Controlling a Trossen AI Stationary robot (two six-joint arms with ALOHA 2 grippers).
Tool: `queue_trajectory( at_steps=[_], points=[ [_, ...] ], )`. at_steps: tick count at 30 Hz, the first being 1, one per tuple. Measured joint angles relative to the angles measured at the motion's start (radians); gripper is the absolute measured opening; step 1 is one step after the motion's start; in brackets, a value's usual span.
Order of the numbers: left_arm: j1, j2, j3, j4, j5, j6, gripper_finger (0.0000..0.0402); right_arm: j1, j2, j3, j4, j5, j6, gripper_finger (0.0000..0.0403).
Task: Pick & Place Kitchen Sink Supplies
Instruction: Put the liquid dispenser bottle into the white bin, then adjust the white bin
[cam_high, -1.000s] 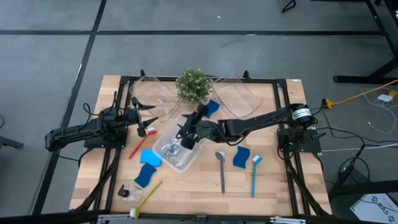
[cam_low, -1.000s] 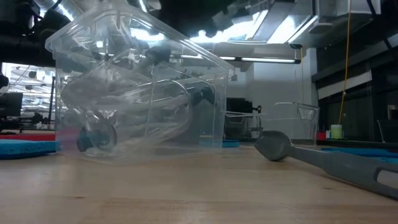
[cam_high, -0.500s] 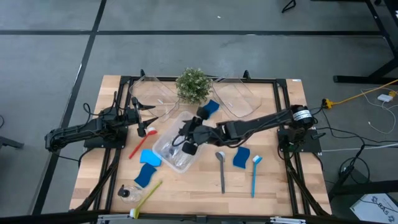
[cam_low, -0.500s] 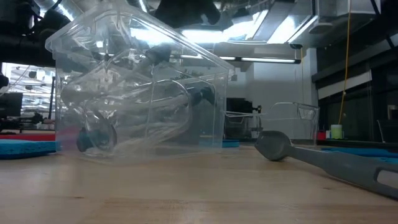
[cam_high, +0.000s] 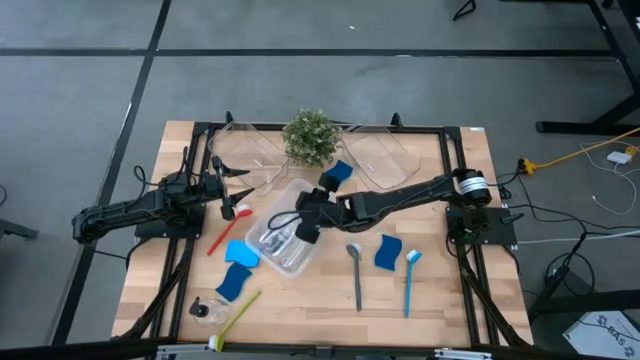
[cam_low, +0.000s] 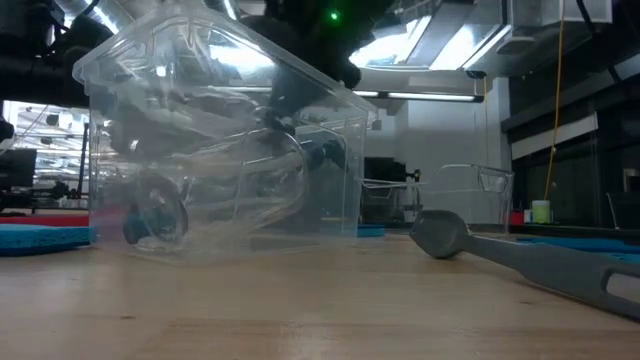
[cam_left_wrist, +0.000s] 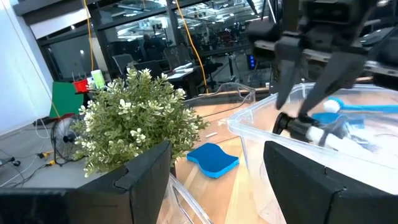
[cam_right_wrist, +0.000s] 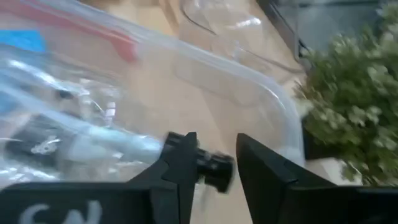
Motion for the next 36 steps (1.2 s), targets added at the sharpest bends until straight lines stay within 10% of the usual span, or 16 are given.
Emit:
queue_trajectory(
  at_steps=[18,36],
  points=[
    [0.0,0.0,0.0,0.0,0.0,0.0,0.0251,0.027,-0.02,0.089,0.053,-0.037,-0.105,0.01],
    [0.0,0.0,0.0,0.0,0.0,0.0,0.0251,0.127,-0.022,0.111,0.259,-0.442,-0.218,0.01]
  ],
)
